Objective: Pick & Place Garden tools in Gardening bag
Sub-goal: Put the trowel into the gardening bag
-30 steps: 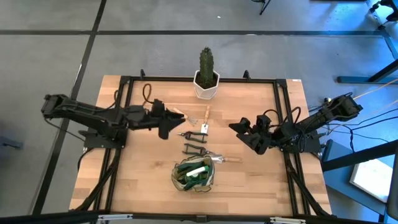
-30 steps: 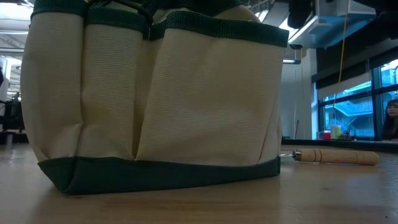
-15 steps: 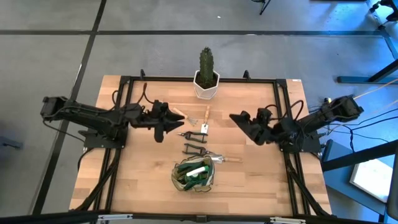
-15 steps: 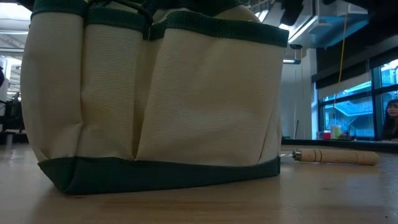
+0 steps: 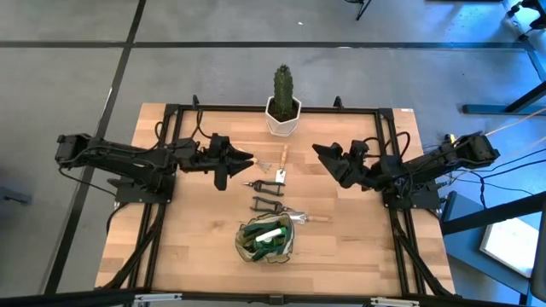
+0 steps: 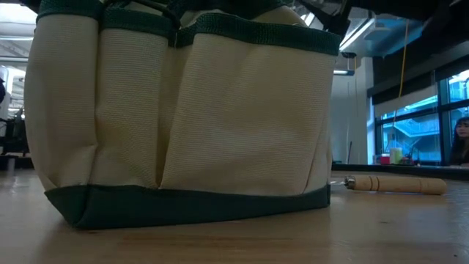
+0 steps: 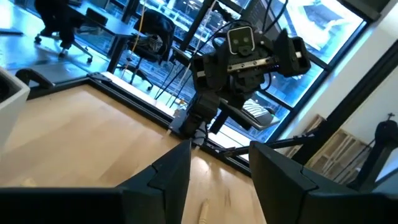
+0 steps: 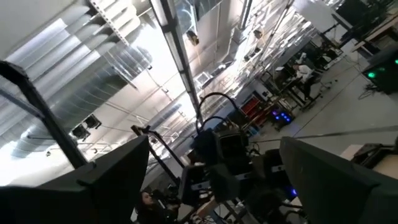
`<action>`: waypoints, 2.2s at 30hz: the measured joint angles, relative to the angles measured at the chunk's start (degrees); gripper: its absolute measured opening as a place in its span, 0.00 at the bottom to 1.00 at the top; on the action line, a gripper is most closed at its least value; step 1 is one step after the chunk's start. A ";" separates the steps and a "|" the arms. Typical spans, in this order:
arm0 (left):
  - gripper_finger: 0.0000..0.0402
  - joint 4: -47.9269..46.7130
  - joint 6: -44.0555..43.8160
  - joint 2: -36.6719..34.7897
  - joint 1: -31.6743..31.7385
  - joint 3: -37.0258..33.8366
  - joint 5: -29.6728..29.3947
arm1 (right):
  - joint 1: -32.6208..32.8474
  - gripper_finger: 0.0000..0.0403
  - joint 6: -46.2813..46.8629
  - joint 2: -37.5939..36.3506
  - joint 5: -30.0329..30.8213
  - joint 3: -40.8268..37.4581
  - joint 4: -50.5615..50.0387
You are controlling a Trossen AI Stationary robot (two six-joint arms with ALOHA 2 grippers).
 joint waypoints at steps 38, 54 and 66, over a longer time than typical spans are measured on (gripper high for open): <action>0.38 -10.75 -4.75 0.00 -0.04 0.02 1.44 | -6.16 0.90 4.08 0.02 -8.38 32.11 -104.34; 0.38 -12.12 -7.76 0.00 -0.04 0.02 1.72 | -6.30 0.84 -7.70 4.90 -21.45 32.11 -106.27; 0.38 -12.54 -8.03 0.00 -0.20 0.02 1.95 | -12.01 0.76 0.46 4.95 -18.97 32.11 -105.64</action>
